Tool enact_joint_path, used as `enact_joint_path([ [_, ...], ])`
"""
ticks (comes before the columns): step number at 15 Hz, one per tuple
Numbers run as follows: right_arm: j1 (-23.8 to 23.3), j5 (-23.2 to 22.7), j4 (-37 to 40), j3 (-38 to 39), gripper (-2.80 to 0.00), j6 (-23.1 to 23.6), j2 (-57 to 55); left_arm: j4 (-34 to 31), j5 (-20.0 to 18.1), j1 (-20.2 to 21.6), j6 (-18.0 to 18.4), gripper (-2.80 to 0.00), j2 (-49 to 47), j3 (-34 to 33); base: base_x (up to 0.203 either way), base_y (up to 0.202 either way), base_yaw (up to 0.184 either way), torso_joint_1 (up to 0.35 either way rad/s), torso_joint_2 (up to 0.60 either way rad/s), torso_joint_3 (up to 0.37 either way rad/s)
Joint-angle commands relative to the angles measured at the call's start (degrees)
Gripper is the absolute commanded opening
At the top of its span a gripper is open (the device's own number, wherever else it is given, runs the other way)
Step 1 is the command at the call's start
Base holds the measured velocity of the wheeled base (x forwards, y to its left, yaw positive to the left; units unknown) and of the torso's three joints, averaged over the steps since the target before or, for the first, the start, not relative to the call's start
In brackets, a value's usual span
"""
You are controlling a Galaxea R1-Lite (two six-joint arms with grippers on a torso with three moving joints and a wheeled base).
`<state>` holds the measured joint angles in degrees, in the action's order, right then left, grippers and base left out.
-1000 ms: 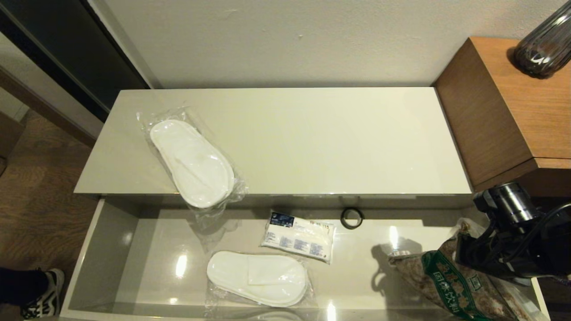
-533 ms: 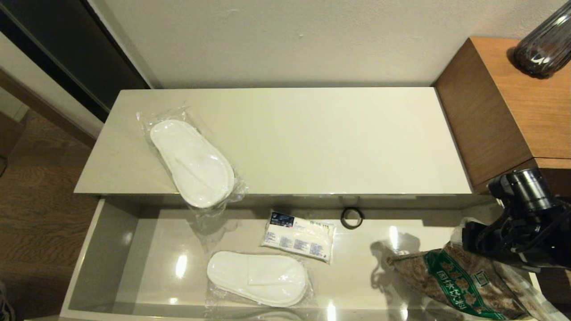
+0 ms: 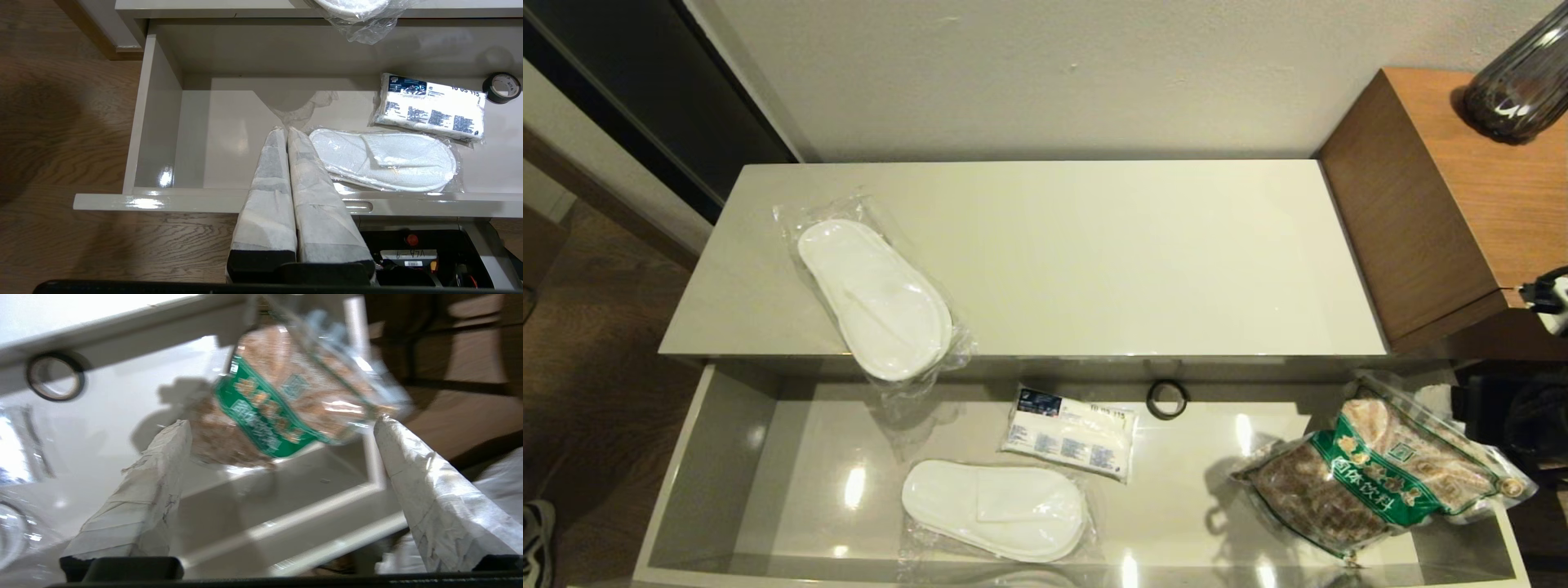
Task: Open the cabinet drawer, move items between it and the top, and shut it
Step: Put the disposable slippers in the drawer, then pick up the disposable slippers on the table
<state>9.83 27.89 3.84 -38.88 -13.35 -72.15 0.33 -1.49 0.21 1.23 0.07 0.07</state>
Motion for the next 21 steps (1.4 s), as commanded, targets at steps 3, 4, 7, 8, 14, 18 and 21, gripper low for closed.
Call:
enact_joint_path([
  [3, 0.35, 1.14, 8.24, 0.80, 0.00, 3.22, 12.50, 0.02, -0.09, 0.06, 0.00, -2.80, -0.07, 0.01, 0.000, 0.000, 0.000, 0.000, 0.00, 0.000],
  [4, 0.36, 1.16, 12.69, 1.26, 0.00, 3.69, 16.06, 0.02, -0.01, -0.03, 0.00, -2.80, -0.07, 0.01, 0.000, 0.000, 0.000, 0.000, 0.00, 0.000],
  [7, 0.32, 0.90, 23.43, 5.14, 0.00, 3.73, 25.86, 0.02, -0.03, -0.03, 0.00, -2.80, -0.07, 0.01, 0.000, 0.000, 0.000, 0.000, 0.00, 0.000],
  [8, 0.30, 0.84, 25.89, 8.12, 0.00, 3.59, 29.51, 0.02, -0.01, -0.03, 0.00, -2.80, -0.07, 0.01, 0.000, 0.000, 0.000, 0.000, 0.00, 0.000],
  [14, 0.28, -2.06, 30.47, 9.91, 0.00, 3.69, 33.84, 0.02, -0.01, -0.03, 0.00, -2.80, -0.07, 0.01, 0.000, 0.000, 0.000, 0.000, 0.00, 0.000],
  [18, 0.28, -3.98, 32.18, 8.57, -2.80, 3.37, 33.73, 0.02, -0.01, -0.03, 0.00, -2.80, -0.07, 0.01, 0.000, 0.000, 0.000, 0.000, 0.00, 0.000],
  [21, -0.11, -4.05, 35.60, 1.52, -2.80, 2.22, 33.63, 0.02, -0.01, -0.02, 0.00, -2.80, -0.07, 0.01, 0.000, 0.000, 0.000, 0.000, 0.00, 0.000],
])
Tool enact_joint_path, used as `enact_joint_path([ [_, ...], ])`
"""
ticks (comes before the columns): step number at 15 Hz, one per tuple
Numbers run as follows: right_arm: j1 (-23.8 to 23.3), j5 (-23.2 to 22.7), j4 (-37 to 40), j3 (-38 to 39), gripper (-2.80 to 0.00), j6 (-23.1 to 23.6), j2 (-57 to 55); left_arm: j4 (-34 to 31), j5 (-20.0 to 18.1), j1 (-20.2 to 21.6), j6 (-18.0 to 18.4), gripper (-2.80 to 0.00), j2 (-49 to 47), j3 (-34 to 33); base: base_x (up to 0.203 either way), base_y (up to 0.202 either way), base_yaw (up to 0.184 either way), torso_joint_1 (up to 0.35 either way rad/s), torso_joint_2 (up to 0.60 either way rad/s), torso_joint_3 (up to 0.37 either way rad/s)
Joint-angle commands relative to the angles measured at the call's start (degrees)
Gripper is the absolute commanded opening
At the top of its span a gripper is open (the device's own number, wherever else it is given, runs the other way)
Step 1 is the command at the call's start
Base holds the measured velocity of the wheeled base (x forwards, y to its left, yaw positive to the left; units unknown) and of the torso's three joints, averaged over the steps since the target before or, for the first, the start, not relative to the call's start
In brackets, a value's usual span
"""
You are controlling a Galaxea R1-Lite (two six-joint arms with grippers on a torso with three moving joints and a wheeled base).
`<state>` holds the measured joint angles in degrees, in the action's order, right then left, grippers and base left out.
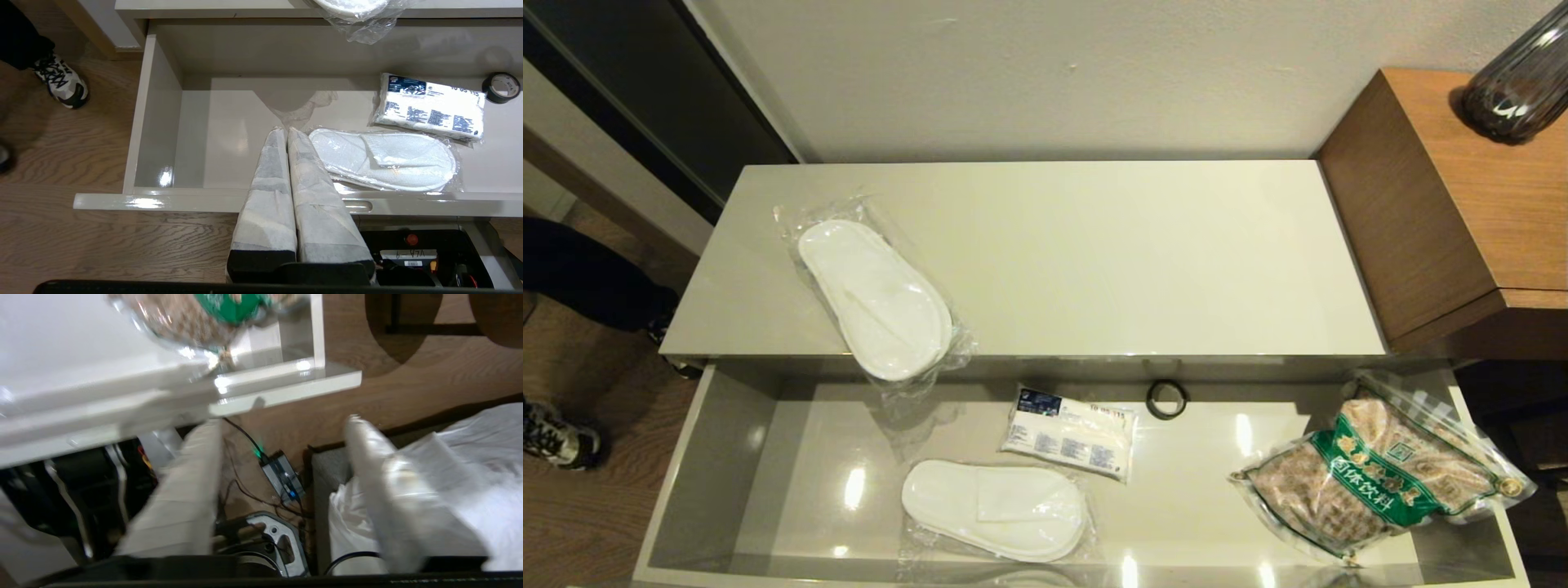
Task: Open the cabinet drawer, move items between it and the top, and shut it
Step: Pick up the disposable slippers on the table
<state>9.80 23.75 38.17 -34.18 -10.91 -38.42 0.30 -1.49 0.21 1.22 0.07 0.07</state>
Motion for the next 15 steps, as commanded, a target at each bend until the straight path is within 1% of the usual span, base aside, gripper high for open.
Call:
enact_joint_path([
  [1, -0.10, -0.04, 4.64, -7.83, -2.80, -0.94, 0.11, 0.05, -0.01, 0.02, 0.01, -2.80, -0.07, 0.01, 0.000, 0.000, 0.000, 0.000, 0.00, 0.000],
  [2, -0.11, -0.61, 11.38, -14.47, -2.80, -2.41, 0.79, 0.05, -0.04, 0.03, 0.01, -2.80, -0.07, 0.01, 0.000, 0.000, 0.000, 0.000, 0.00, 0.000],
  [3, -0.22, -1.96, 19.68, -20.56, -2.80, -3.99, 2.09, 0.05, -0.09, -0.03, 0.01, -2.80, -0.07, 0.01, 0.000, 0.000, 0.000, 0.000, 0.00, 0.000],
  [4, -0.86, -4.36, 29.64, -25.55, -2.80, -5.28, 4.43, 0.05, -0.01, -0.03, 0.01, -2.80, -0.07, 0.01, 0.000, 0.000, 0.000, 0.000, 0.00, 0.000],
  [5, -1.89, -7.12, 36.75, -29.04, -2.80, -6.07, 8.47, 0.05, -0.06, 0.00, 0.01, -2.80, -0.07, 0.01, 0.000, 0.000, 0.000, 0.000, 0.00, 0.000],
  [6, -2.70, -9.55, 40.54, -30.18, -2.80, -6.40, 12.21, 0.05, -0.01, 0.05, 0.01, -2.80, -0.07, 0.01, 0.000, 0.000, 0.000, 0.000, 0.00, 0.000],
  [7, -4.20, -11.80, 43.05, -29.16, -2.80, -5.69, 15.19, 0.05, -0.07, -0.03, 0.01, -2.80, -0.07, 0.01, 0.000, 0.000, 0.000, 0.000, 0.00, 0.000],
  [8, -7.50, -14.74, 44.39, -27.61, -2.80, -3.72, 18.07, 0.05, -0.01, 0.06, 0.01, -2.80, -0.07, 0.01, 0.000, 0.000, 0.000, 0.000, 0.00, 0.000],
  [9, -10.37, -18.57, 45.40, -26.38, -2.80, -0.23, 21.50, 0.05, -0.01, 0.06, 0.01, -2.80, -0.07, 0.01, 0.000, 0.000, 0.000, 0.000, 0.00, 0.000],
  [10, -11.94, -23.16, 45.83, -26.00, -2.80, 2.08, 23.18, 0.05, -0.09, -0.03, 0.01, -2.80, -0.07, 0.01, 0.000, 0.000, 0.000, 0.000, 0.00, 0.000],
  [11, -12.26, -25.05, 42.95, -25.79, -2.80, 2.95, 23.90, 0.05, -0.09, -0.03, 0.01, -2.80, -0.07, 0.01, 0.000, 0.000, 0.000, 0.000, 0.00, 0.000],
  [12, -12.24, -25.02, 38.52, -25.78, -2.80, 3.08, 24.45, 0.05, -0.09, -0.03, 0.01, -2.80, -0.07, 0.01, 0.000, 0.000, 0.000, 0.000, 0.00, 0.000],
  [13, -11.68, -25.27, 31.90, -25.53, -2.80, 3.33, 26.15, 0.05, -0.01, -0.01, 0.01, -2.80, -0.07, 0.01, 0.000, 0.000, 0.000, 0.000, 0.00, 0.000],
  [14, -11.11, -25.73, 28.58, -24.16, -2.80, 3.74, 29.47, 0.05, -0.09, -0.03, 0.01, -2.80, -0.07, 0.01, 0.000, 0.000, 0.000, 0.000, 0.00, 0.000],
  [15, -10.72, -26.45, 24.39, -21.21, -2.80, 4.76, 34.28, 0.05, -0.06, 0.01, 0.01, -2.80, -0.07, 0.01, 0.000, 0.000, 0.000, 0.000, 0.00, 0.000],
])
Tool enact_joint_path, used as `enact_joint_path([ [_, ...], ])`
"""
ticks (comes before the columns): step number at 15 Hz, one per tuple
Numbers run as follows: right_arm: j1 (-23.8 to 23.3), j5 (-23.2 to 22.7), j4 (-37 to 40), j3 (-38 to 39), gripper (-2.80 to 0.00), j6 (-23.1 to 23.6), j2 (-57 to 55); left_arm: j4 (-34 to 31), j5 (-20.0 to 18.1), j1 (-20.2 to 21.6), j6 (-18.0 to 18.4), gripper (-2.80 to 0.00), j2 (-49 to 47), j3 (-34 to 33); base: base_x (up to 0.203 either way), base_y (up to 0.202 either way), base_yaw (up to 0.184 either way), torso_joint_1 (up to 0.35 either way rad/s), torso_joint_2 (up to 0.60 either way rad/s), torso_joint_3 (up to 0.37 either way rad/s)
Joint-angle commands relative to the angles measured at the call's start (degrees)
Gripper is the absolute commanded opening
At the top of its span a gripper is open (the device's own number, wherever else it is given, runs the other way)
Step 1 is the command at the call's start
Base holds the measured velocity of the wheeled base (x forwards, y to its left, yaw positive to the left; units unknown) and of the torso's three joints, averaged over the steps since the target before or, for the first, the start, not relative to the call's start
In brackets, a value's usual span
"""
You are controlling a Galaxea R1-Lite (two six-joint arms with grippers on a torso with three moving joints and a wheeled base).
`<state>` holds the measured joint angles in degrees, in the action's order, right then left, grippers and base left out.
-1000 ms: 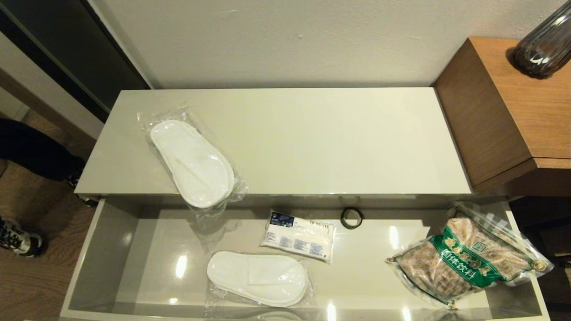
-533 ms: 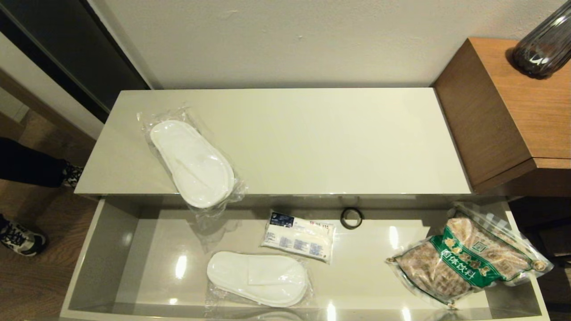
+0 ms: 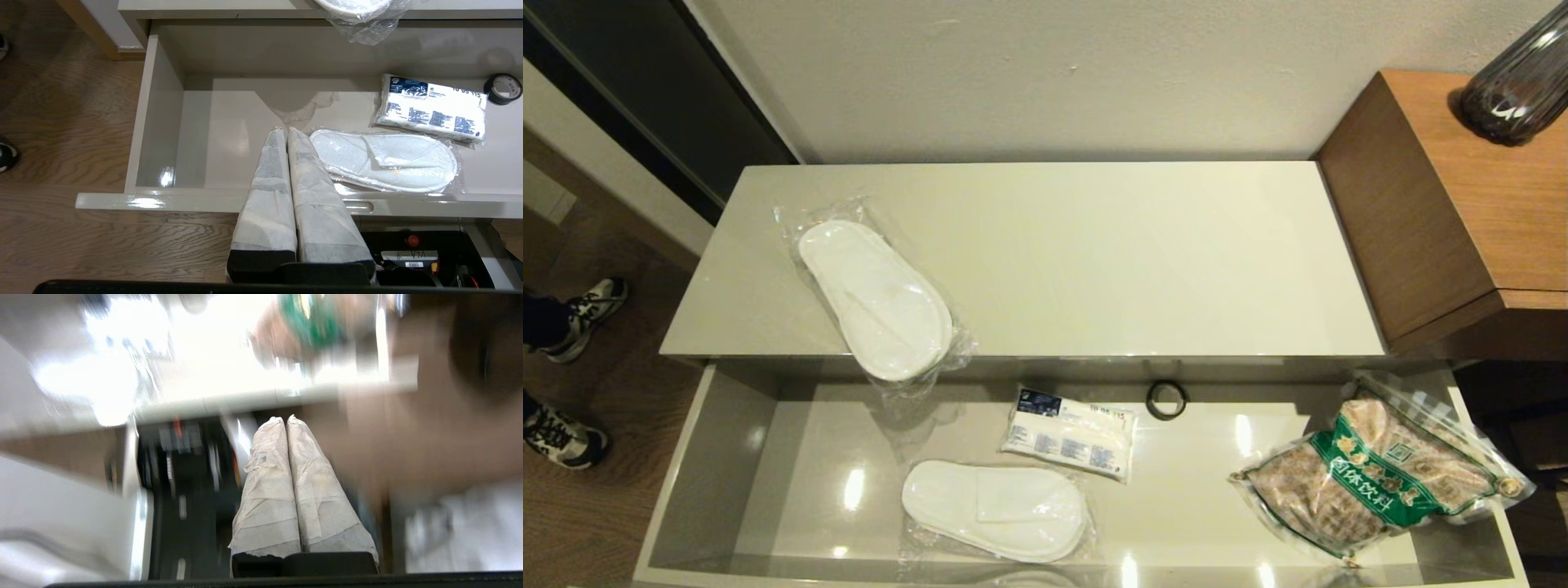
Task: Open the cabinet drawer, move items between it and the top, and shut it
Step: Pick up the disposable slippers on the table
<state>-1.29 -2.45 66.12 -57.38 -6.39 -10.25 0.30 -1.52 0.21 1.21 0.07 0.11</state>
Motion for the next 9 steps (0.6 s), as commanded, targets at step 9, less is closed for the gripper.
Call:
enact_joint_path([
  [9, 1.29, 0.12, -35.90, 34.06, -2.80, -0.07, 10.27, 0.05, 0.03, -0.02, 0.02, -2.80, -0.07, -0.02, 0.000, 0.000, 0.000, 0.000, 0.00, 0.000],
])
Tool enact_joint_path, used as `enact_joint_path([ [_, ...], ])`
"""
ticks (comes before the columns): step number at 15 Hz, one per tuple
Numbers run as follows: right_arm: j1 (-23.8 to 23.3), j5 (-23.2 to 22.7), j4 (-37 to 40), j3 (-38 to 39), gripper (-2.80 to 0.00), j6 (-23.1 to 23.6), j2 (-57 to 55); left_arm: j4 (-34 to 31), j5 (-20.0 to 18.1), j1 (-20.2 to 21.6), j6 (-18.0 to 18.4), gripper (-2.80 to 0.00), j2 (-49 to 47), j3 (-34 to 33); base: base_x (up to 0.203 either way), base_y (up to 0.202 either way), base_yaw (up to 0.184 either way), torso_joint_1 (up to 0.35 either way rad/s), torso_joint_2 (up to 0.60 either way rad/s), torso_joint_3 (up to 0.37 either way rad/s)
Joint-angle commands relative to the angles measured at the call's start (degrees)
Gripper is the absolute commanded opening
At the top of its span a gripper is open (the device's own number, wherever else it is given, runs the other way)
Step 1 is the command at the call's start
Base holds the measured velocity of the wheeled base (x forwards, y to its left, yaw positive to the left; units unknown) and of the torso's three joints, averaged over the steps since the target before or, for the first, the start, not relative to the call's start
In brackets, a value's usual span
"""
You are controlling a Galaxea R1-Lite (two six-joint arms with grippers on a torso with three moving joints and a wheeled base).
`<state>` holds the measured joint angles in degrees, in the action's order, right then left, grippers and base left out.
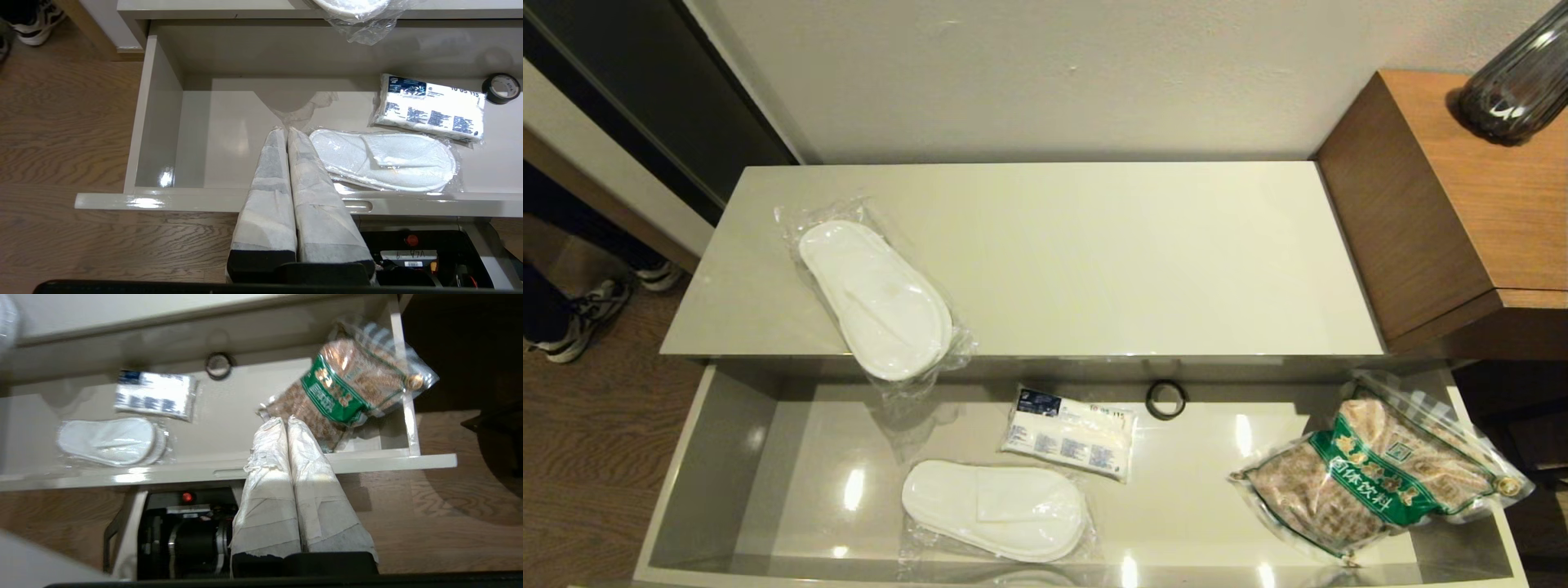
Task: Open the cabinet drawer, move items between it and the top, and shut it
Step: Pick up the disposable slippers on the table
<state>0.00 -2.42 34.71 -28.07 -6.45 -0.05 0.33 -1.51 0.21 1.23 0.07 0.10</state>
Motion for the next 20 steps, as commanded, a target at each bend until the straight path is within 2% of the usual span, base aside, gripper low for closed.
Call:
enact_joint_path([
  [1, 0.00, 1.57, -11.47, 10.54, -2.80, 1.18, 0.06, 0.02, -0.04, 0.00, 0.00, -2.80, -0.07, -0.01, 0.000, 0.000, 0.000, 0.000, 0.00, 0.000],
  [4, 0.00, 4.40, -31.05, 24.39, -2.80, 7.89, 0.05, 0.02, 0.02, -0.03, 0.00, -2.80, -0.07, -0.01, 0.000, 0.000, 0.000, 0.000, 0.00, 0.000],
  [5, 0.00, 3.93, -37.12, 26.79, -2.80, 8.68, 0.05, 0.02, -0.07, -0.03, 0.00, -2.80, -0.07, -0.01, 0.000, 0.000, 0.000, 0.000, 0.00, 0.000],
  [6, 0.00, 3.24, -39.72, 27.72, -2.80, 8.60, 0.05, 0.02, 0.02, 0.03, -0.01, -2.80, -0.07, -0.01, 0.000, 0.000, 0.000, 0.000, 0.00, 0.000],
  [9, 0.00, 2.15, -30.54, 27.60, -2.80, 8.29, 0.05, 0.02, 0.02, -0.03, 0.00, -2.80, -0.07, -0.01, 0.000, 0.000, 0.000, 0.000, 0.00, 0.000],
  [11, 0.00, 1.90, -33.66, 28.07, -2.80, 8.12, 0.05, 0.02, 0.02, 0.04, 0.00, -2.80, -0.07, -0.01, 0.000, 0.000, 0.000, 0.000, 0.00, 0.000],
  [16, 0.00, 1.90, -33.66, 28.07, -2.80, 8.12, 0.05, -0.11, -0.16, -0.03, 0.31, -2.80, -0.07, -0.01, 0.000, 0.000, 0.000, 0.000, 0.00, 0.000],
  [18, 0.00, 1.90, -33.66, 28.07, -2.80, 8.12, 0.05, -0.26, 0.04, 0.04, 1.34, -2.80, -0.07, 0.22, 0.000, 0.000, 0.000, 0.000, 0.00, 0.000],
  [19, 0.00, 1.90, -33.66, 28.07, -2.80, 8.12, 0.05, -2.49, -0.21, -0.02, 3.53, -2.80, -0.07, 1.10, 0.000, 0.000, 0.000, 0.000, 0.00, 0.000],
  [20, 0.00, 1.90, -33.66, 28.07, -2.80, 8.12, 0.05, -2.28, -0.06, -0.03, 3.50, -2.80, -0.07, 1.06, 0.000, 0.000, 0.000, 0.000, 0.00, 0.000],
])
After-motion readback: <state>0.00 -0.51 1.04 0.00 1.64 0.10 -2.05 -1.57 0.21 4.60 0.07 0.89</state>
